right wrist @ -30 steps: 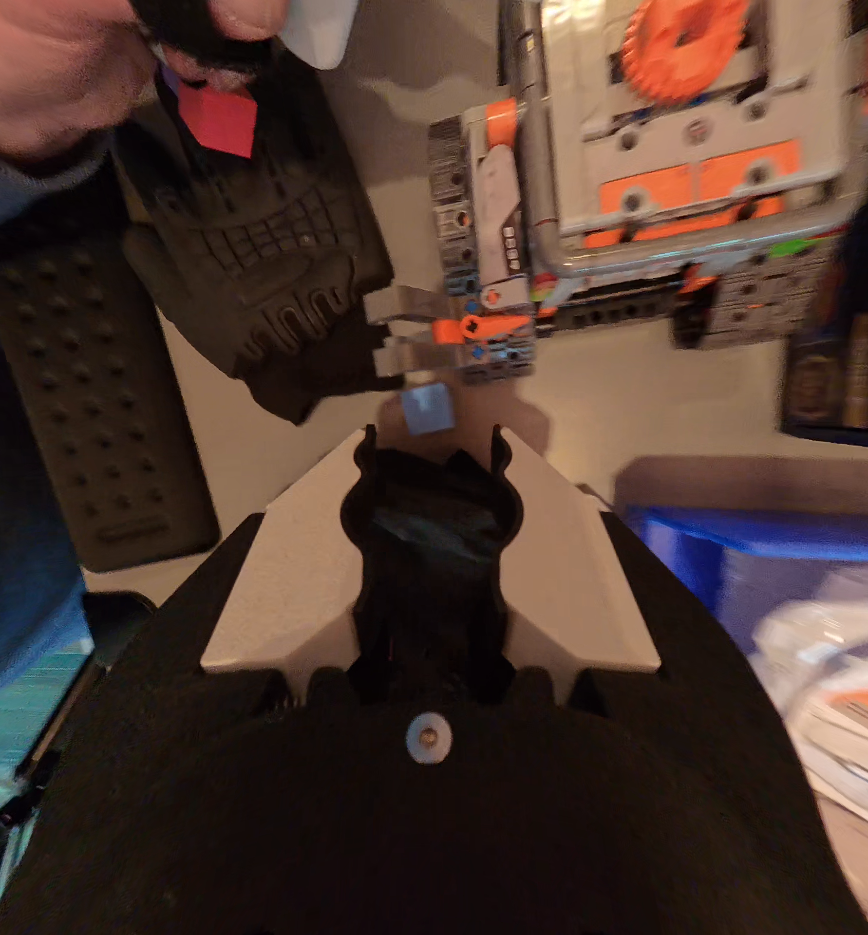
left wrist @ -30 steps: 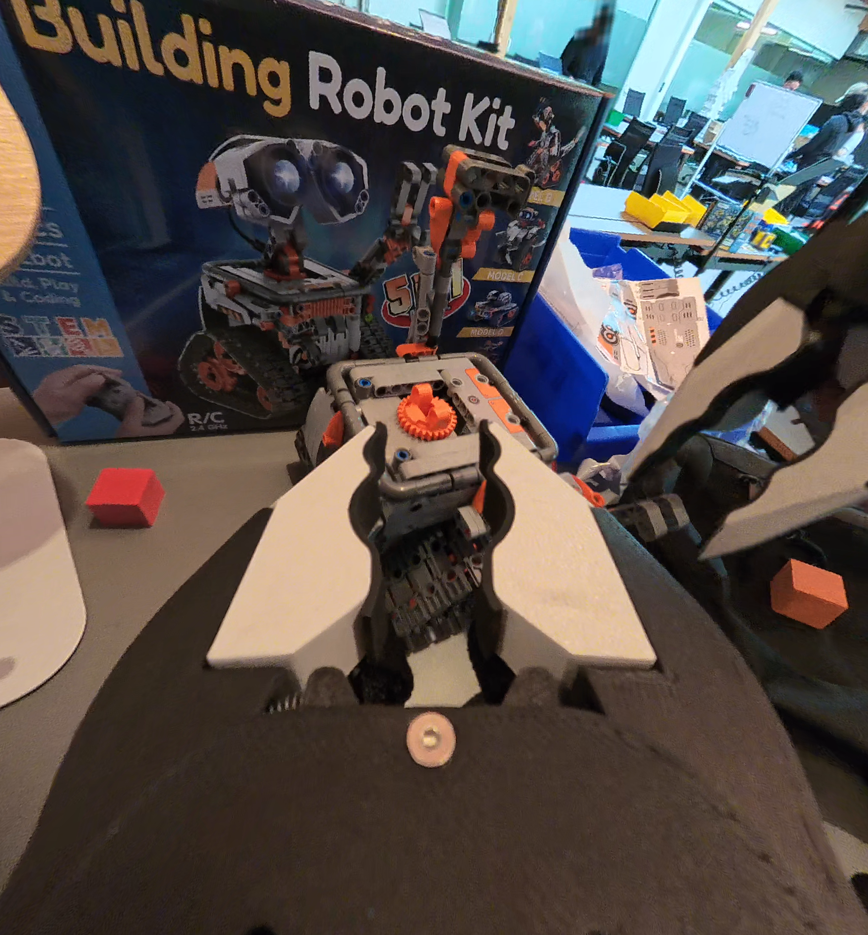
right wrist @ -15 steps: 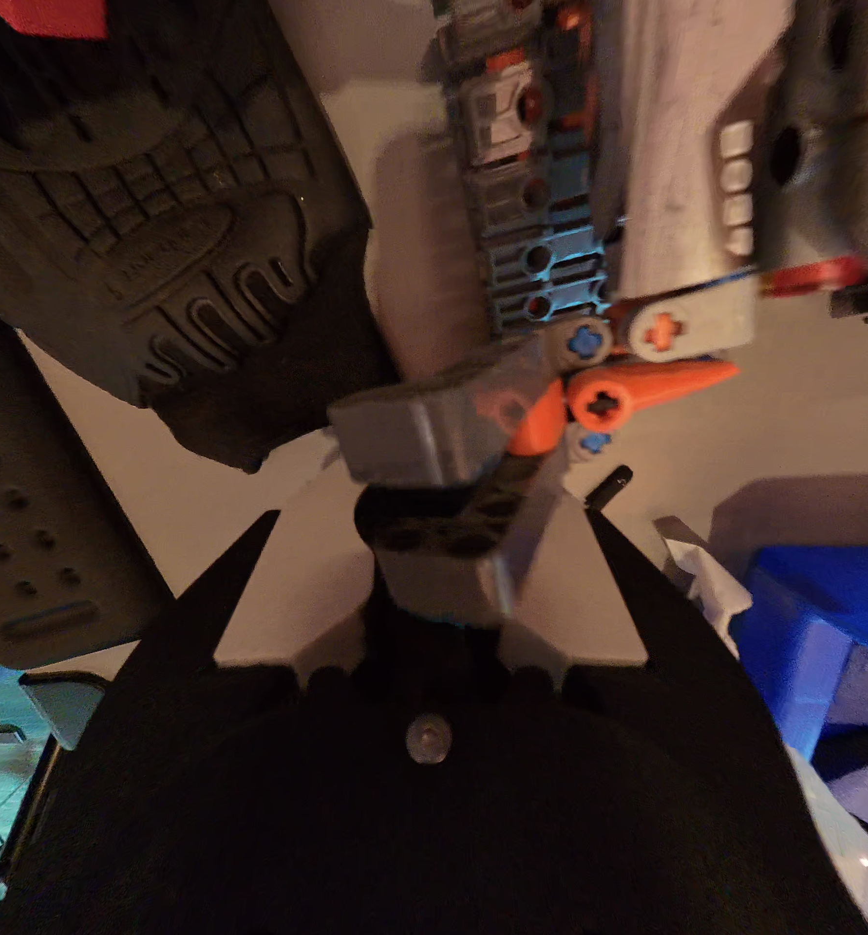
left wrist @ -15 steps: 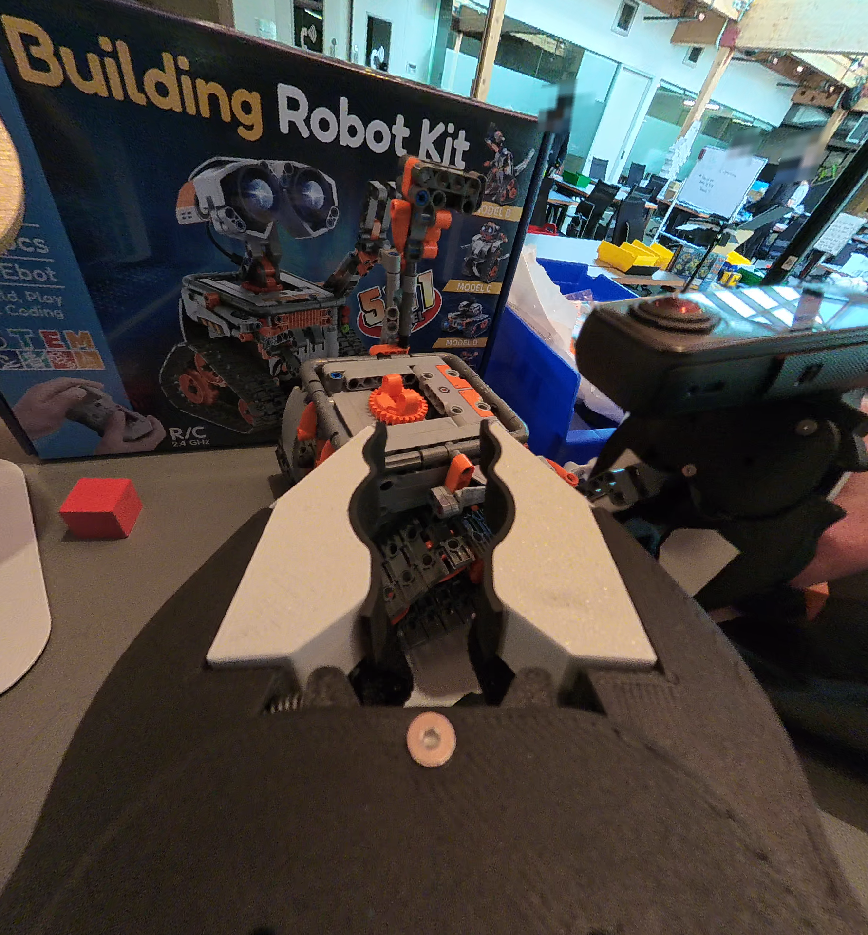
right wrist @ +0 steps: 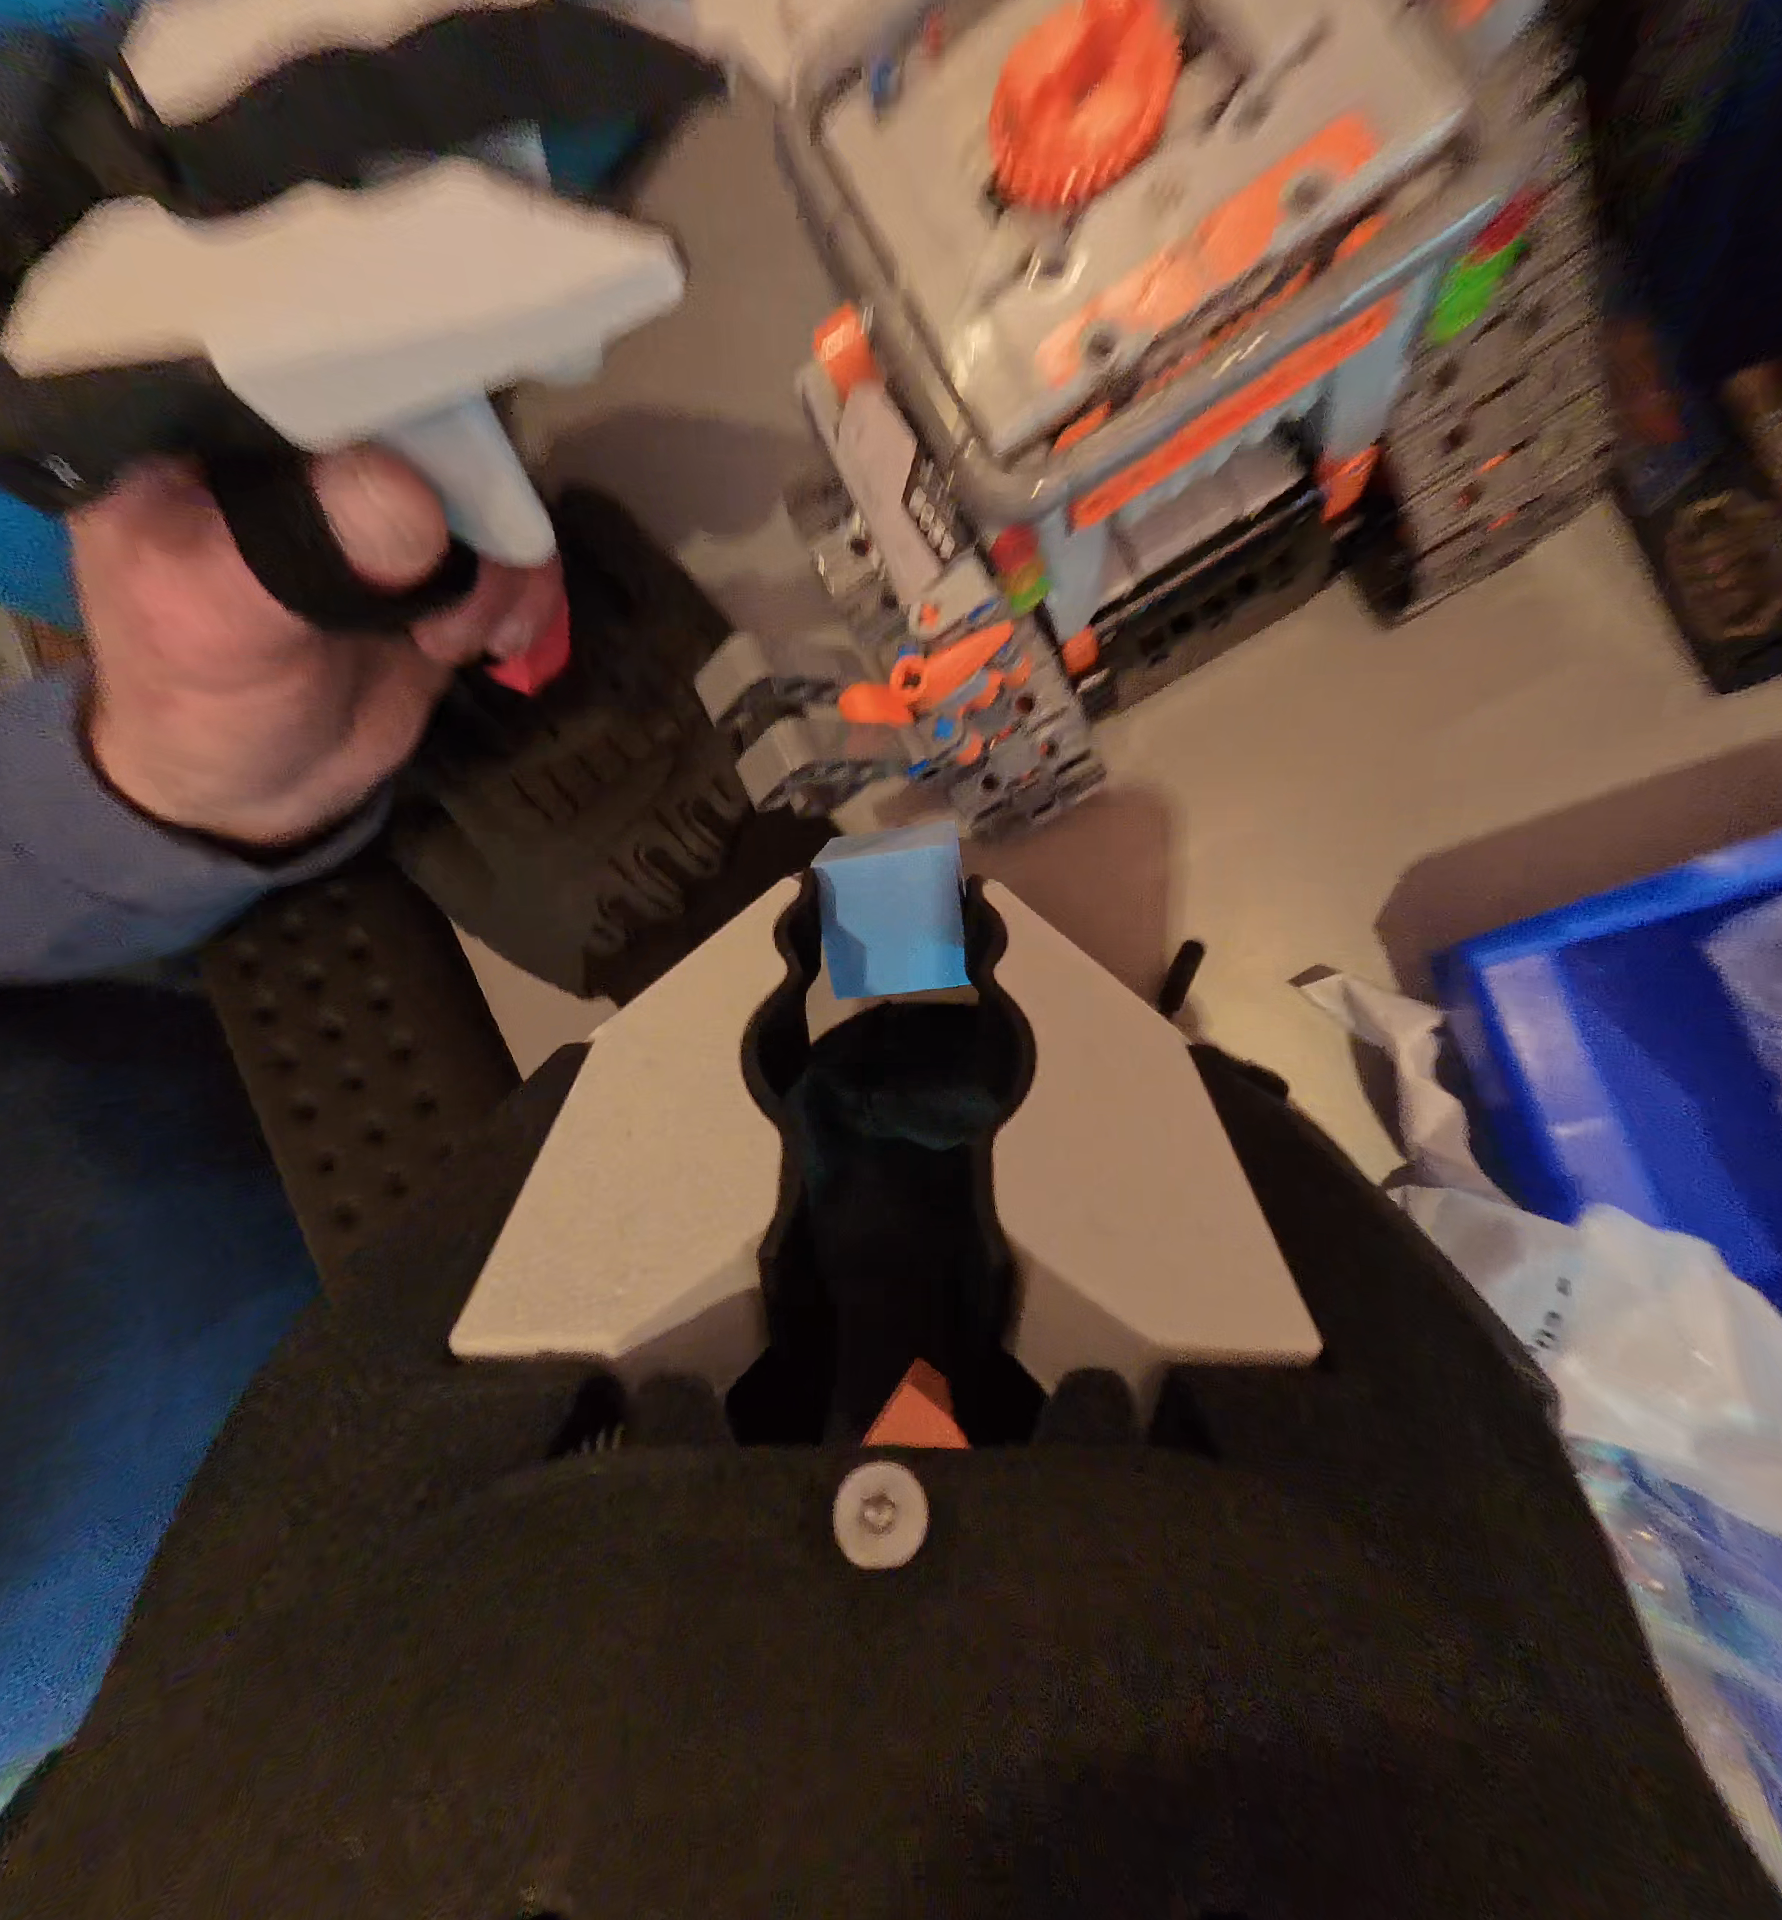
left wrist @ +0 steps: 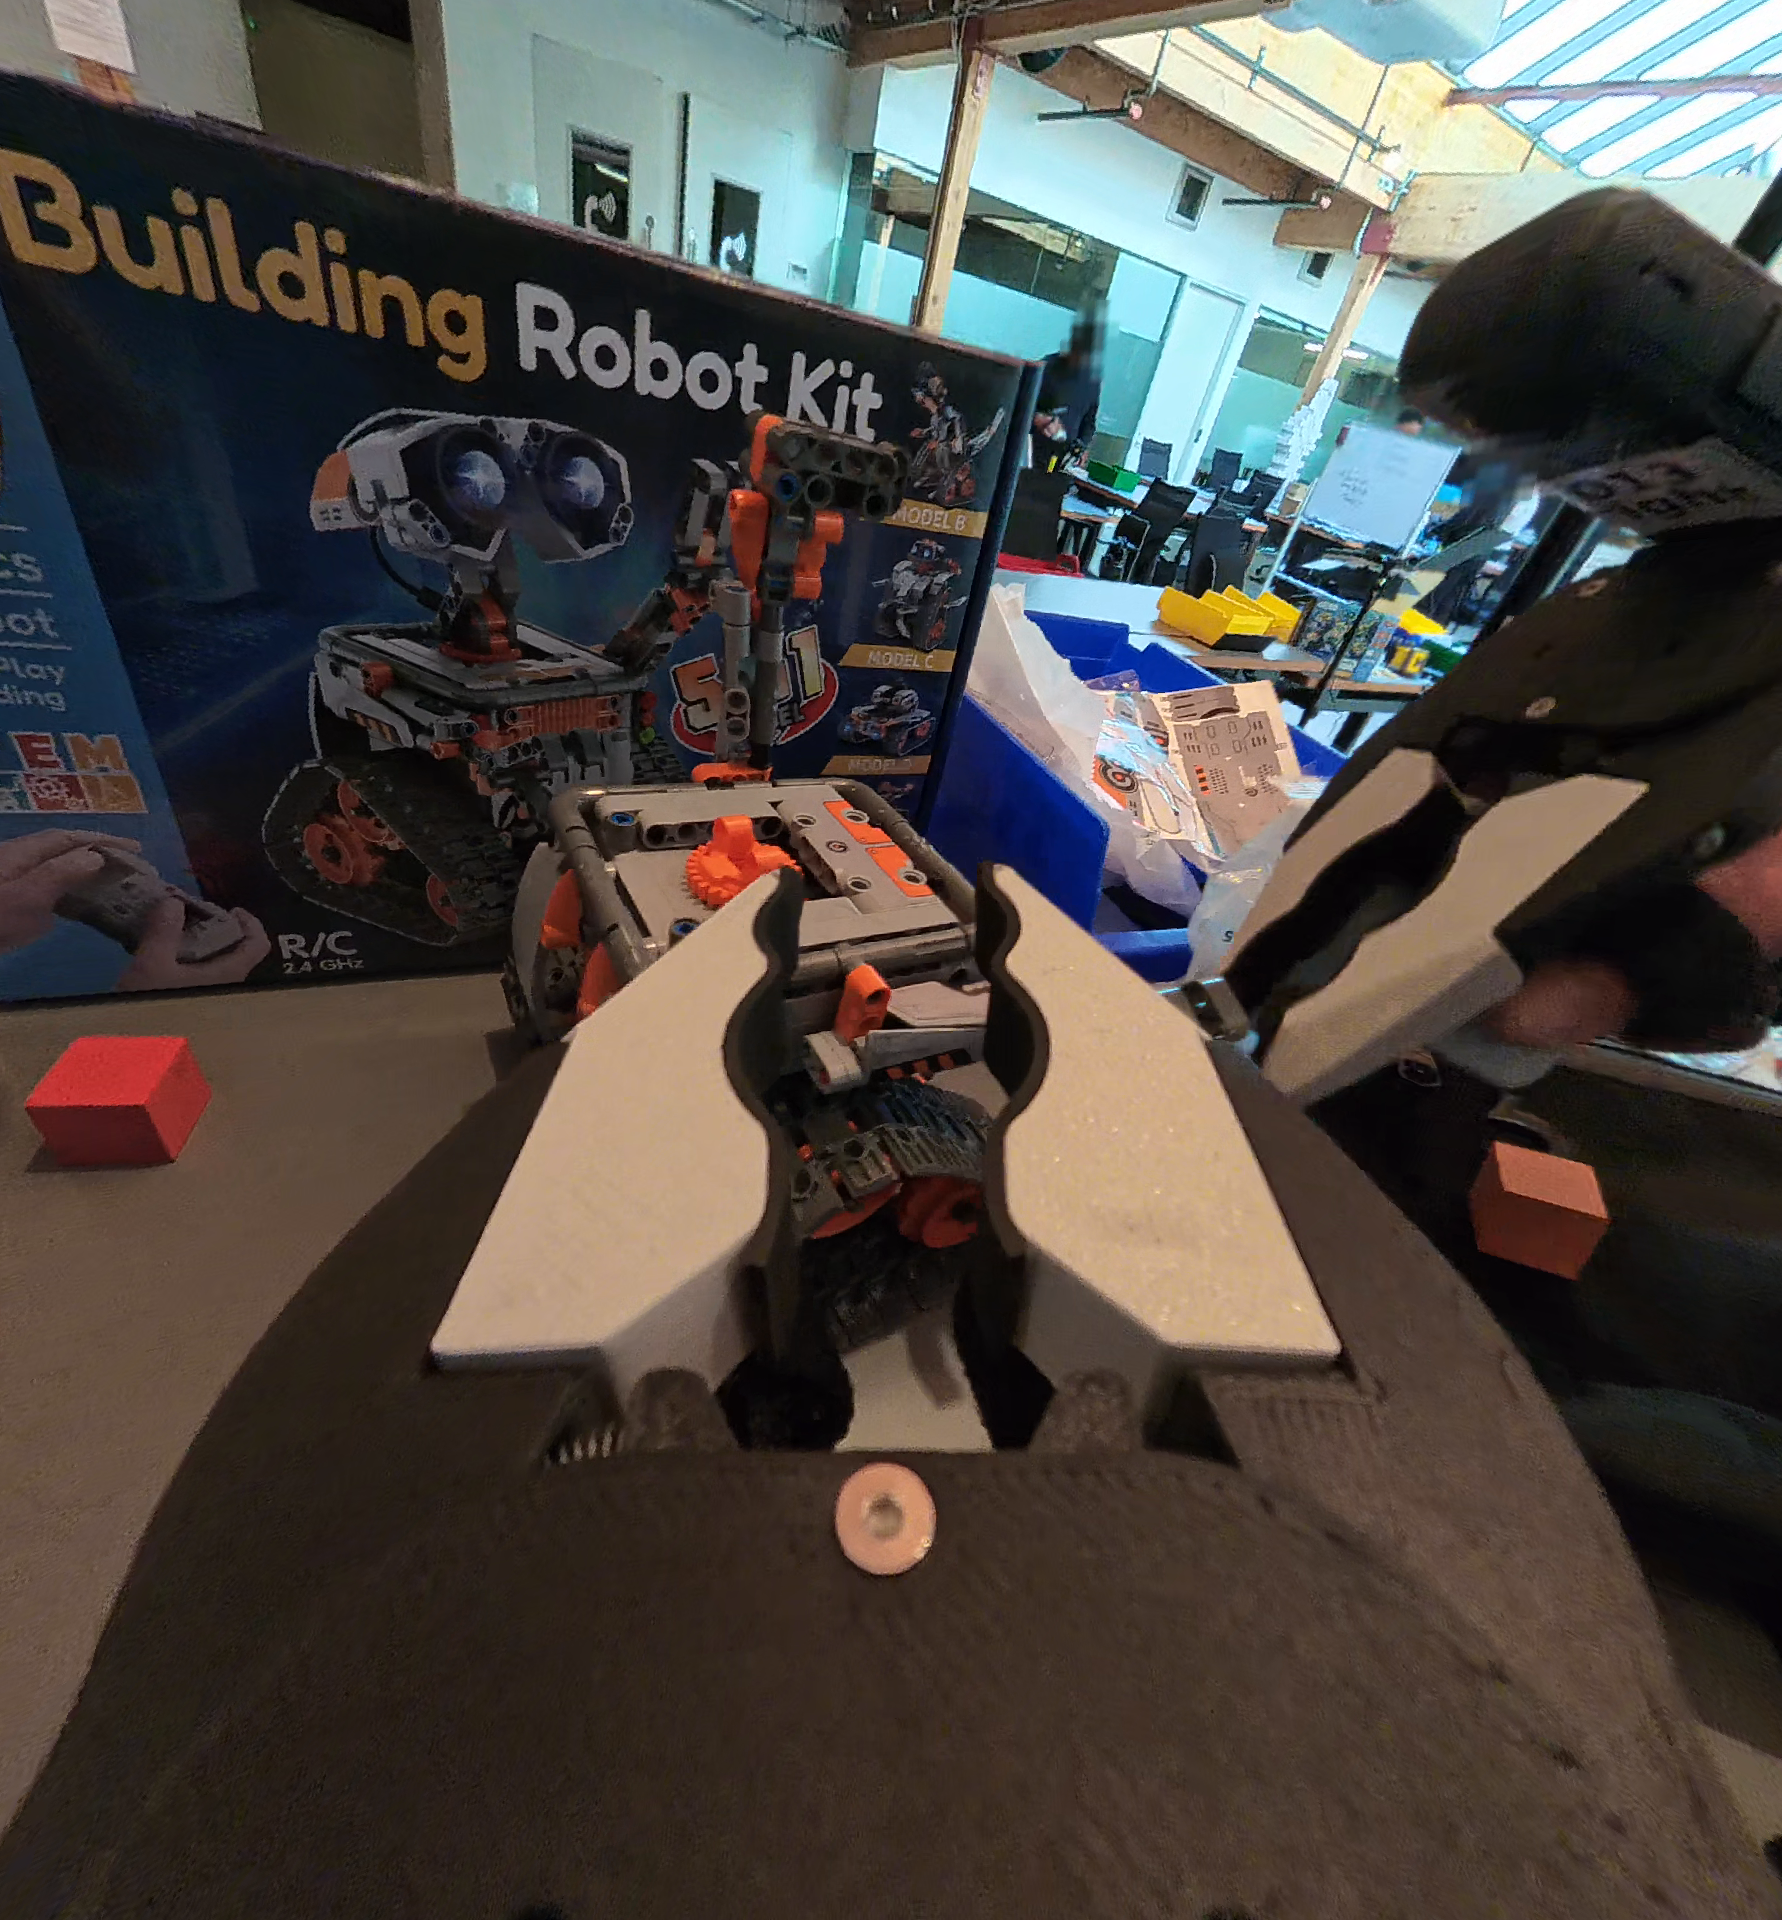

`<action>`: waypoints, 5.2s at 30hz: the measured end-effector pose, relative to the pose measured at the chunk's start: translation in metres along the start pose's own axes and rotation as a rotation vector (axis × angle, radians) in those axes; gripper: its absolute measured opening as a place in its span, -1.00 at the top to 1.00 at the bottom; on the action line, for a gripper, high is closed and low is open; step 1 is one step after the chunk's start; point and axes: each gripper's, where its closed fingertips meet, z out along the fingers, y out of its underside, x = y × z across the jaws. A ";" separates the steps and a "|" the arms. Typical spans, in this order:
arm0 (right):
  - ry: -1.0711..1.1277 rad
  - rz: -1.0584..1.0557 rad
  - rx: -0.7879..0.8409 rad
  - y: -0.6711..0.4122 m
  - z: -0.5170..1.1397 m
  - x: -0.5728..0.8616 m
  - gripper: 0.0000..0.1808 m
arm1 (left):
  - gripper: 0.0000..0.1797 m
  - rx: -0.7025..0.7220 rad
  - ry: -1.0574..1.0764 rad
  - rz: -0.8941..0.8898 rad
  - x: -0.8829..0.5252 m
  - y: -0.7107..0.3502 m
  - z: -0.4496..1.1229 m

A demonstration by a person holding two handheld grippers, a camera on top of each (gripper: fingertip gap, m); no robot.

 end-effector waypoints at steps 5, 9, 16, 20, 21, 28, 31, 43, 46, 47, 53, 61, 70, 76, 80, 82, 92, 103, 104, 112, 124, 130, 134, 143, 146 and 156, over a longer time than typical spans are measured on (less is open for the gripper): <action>0.122 -0.079 0.199 -0.059 -0.063 0.000 0.71 | 0.65 0.012 0.015 0.024 0.006 -0.004 -0.001; 0.216 -0.230 0.142 -0.119 -0.094 -0.008 0.71 | 0.65 0.009 0.025 0.030 0.010 -0.004 -0.001; 0.296 -0.328 -0.198 -0.176 -0.077 0.023 0.71 | 0.65 -0.026 0.022 -0.013 0.008 0.000 0.001; 0.287 -0.340 -0.304 -0.184 -0.065 0.043 0.71 | 0.66 -0.036 0.020 0.008 0.009 0.001 0.002; 0.279 -0.342 -0.313 -0.185 -0.063 0.047 0.71 | 0.65 -0.040 0.012 0.016 0.007 0.001 0.002; 0.230 -0.366 -0.331 -0.185 -0.054 0.055 0.70 | 0.65 -0.044 0.012 -0.015 0.002 0.000 0.005; 0.198 -0.359 -0.340 -0.181 -0.049 0.056 0.70 | 0.65 -0.051 0.013 -0.008 0.004 0.002 0.007; 0.227 -0.368 -0.219 -0.181 -0.084 0.041 0.41 | 0.65 -0.057 0.009 0.009 0.003 0.003 0.006; 0.227 -0.417 -0.257 -0.136 -0.100 0.018 0.46 | 0.66 -0.055 0.012 0.016 0.005 0.002 0.005; 0.205 -0.442 -0.282 -0.113 -0.100 0.008 0.49 | 0.66 -0.056 0.014 0.018 0.005 0.002 0.004; 0.149 -0.347 -0.468 0.050 -0.086 -0.012 0.46 | 0.65 -0.054 0.021 0.021 0.007 0.000 0.004; 0.195 -0.024 -0.355 0.120 -0.051 0.002 0.48 | 0.65 -0.053 0.028 0.032 0.012 -0.003 0.004; 0.191 -0.160 -0.117 0.038 -0.081 0.000 0.71 | 0.65 -0.048 0.012 0.045 0.008 -0.002 -0.001; 0.219 -0.414 0.069 -0.126 -0.129 -0.002 0.70 | 0.66 -0.047 0.000 0.058 0.003 -0.001 0.000; 0.183 -0.503 0.026 -0.181 -0.121 0.015 0.70 | 0.66 -0.049 0.001 0.082 0.005 0.001 0.000; 0.154 -0.547 -0.007 -0.192 -0.110 0.022 0.70 | 0.67 -0.050 0.000 0.077 0.003 0.001 0.000; 0.091 -0.568 -0.144 -0.202 -0.086 0.040 0.70 | 0.65 -0.045 -0.004 0.051 -0.002 -0.001 0.001; 0.081 -0.535 -0.102 -0.205 -0.092 0.044 0.49 | 0.65 -0.050 -0.004 0.069 -0.001 -0.001 0.003; 0.090 -0.536 -0.077 -0.208 -0.098 0.041 0.49 | 0.65 -0.048 -0.005 0.074 -0.001 -0.002 0.002; 0.173 -0.536 -0.002 -0.189 -0.129 0.023 0.46 | 0.60 0.009 -0.004 0.122 0.005 -0.019 -0.005; -0.054 -0.562 -0.011 -0.098 -0.045 -0.086 0.41 | 0.63 -0.095 0.125 0.490 0.113 0.005 -0.090; -0.183 -0.646 -0.103 -0.061 0.049 -0.152 0.43 | 0.73 -0.182 0.114 0.625 0.121 0.058 -0.145; -0.108 -0.773 -0.210 -0.046 0.106 -0.151 0.41 | 0.75 -0.219 0.089 0.633 0.110 0.078 -0.165; -0.034 -0.913 -0.274 -0.033 0.145 -0.134 0.68 | 0.75 -0.223 0.082 0.598 0.097 0.091 -0.179; -0.061 -0.889 -0.223 -0.046 0.121 -0.144 0.69 | 0.77 -0.207 0.083 0.590 0.095 0.089 -0.179; 0.123 -0.512 0.089 -0.181 -0.087 -0.041 0.69 | 0.77 -0.214 0.071 0.616 0.084 0.090 -0.160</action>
